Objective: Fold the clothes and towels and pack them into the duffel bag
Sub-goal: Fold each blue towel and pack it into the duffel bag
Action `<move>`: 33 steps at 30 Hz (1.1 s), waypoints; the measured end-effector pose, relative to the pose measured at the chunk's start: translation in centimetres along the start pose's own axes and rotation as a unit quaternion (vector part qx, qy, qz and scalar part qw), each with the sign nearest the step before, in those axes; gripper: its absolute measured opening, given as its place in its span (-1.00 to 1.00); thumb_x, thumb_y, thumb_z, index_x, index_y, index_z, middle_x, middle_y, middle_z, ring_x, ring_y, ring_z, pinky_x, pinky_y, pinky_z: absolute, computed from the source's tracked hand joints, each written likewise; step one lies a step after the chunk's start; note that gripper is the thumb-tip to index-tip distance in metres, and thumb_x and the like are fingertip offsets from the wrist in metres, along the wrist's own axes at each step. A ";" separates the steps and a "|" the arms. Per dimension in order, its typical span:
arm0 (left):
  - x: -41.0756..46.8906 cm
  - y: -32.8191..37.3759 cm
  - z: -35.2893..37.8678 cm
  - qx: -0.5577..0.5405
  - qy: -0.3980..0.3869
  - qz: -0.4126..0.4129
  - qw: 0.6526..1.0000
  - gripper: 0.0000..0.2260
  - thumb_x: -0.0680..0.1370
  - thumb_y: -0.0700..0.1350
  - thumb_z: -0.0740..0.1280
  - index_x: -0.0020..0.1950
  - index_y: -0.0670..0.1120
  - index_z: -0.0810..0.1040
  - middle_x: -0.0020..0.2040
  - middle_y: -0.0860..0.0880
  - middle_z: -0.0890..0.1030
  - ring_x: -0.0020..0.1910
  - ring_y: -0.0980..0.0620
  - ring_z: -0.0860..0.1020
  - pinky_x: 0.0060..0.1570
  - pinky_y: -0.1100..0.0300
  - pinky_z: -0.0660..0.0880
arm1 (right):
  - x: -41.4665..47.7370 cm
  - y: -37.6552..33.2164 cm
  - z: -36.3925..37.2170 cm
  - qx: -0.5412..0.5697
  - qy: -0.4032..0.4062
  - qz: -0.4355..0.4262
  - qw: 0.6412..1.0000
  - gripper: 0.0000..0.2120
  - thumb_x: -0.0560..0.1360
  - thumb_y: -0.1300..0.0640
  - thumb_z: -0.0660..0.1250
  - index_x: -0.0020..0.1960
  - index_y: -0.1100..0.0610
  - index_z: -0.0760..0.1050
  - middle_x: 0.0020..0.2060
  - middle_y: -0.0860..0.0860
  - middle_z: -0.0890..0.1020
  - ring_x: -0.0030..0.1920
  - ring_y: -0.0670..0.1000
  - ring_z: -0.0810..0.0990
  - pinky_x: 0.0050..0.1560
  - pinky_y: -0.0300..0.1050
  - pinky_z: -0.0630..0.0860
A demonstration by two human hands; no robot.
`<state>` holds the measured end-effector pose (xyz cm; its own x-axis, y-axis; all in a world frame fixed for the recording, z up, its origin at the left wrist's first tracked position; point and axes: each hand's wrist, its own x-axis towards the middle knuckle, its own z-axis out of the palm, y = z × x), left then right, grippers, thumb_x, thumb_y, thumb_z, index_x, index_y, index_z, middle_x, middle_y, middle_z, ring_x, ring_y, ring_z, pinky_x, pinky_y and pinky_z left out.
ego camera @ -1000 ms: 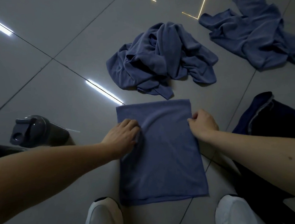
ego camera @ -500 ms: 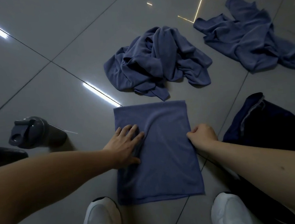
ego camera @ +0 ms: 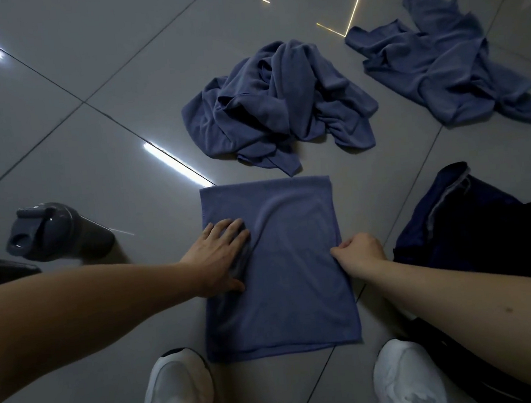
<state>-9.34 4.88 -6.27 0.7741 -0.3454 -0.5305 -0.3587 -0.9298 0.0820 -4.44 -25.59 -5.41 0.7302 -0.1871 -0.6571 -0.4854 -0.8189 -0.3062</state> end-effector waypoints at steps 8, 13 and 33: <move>-0.3 -0.1 0.2 0.007 -0.013 -0.004 1.000 0.12 0.38 0.51 0.25 0.61 -0.02 -0.33 0.61 -0.07 -0.31 0.58 -0.15 -0.27 0.56 -0.15 -0.17 | 0.3 2.0 -0.9 -0.004 0.031 -0.019 0.999 -0.82 0.48 0.03 0.41 -0.14 0.16 0.57 -0.18 0.06 0.64 -0.21 0.05 0.57 -0.24 -0.12 0.48; -2.3 2.5 -0.7 0.043 0.064 0.077 0.994 -0.14 0.45 0.34 0.32 0.60 -0.07 0.13 0.59 -0.18 0.10 0.54 -0.18 0.16 0.53 -0.13 0.13 | -3.3 2.5 -2.4 -0.112 -0.024 -0.174 0.978 -0.86 0.55 0.04 0.34 -0.11 0.00 0.39 -0.15 -0.03 0.55 -0.15 0.03 0.53 -0.19 -0.07 0.46; -5.6 7.6 2.6 0.016 -0.123 0.199 0.972 -0.73 0.60 0.05 0.21 0.20 -0.05 0.51 0.15 -0.08 0.59 0.03 -0.16 0.60 0.05 -0.03 0.55 | -6.4 8.5 1.7 -0.427 -0.158 -0.436 0.776 -0.77 0.40 0.05 0.48 -0.02 0.10 0.52 -0.06 0.07 0.57 -0.09 0.09 0.58 -0.17 -0.07 0.50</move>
<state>-17.76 0.12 -4.86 0.4244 -0.6328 -0.6476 -0.6235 -0.7229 0.2978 -14.06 -30.47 -4.97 0.3825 0.6720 -0.6342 0.7215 -0.6460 -0.2494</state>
